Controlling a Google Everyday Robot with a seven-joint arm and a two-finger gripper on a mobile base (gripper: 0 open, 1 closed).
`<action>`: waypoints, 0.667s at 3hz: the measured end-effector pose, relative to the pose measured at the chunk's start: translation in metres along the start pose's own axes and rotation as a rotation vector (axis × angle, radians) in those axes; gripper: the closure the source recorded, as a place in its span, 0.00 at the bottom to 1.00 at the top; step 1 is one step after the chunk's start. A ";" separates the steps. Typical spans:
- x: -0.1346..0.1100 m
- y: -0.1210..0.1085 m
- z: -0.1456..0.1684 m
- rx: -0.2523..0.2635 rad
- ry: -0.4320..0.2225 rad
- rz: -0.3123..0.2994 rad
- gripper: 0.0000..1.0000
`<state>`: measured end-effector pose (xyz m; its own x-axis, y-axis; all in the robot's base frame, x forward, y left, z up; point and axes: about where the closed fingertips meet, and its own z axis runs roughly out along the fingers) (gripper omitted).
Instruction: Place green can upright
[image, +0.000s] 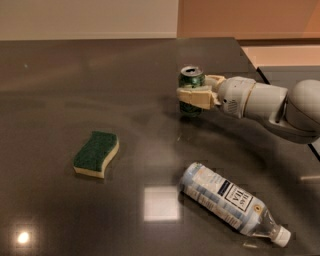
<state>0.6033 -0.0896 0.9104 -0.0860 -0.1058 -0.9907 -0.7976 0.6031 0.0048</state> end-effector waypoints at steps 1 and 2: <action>0.004 -0.003 -0.002 -0.022 -0.035 0.021 1.00; 0.009 -0.005 -0.002 -0.029 -0.058 0.038 0.84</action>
Offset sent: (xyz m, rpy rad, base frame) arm 0.0040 -0.0141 -0.0154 0.1106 -0.0016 0.0178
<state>0.6055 -0.0954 0.9018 -0.0822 -0.0364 -0.9960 -0.8112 0.5829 0.0456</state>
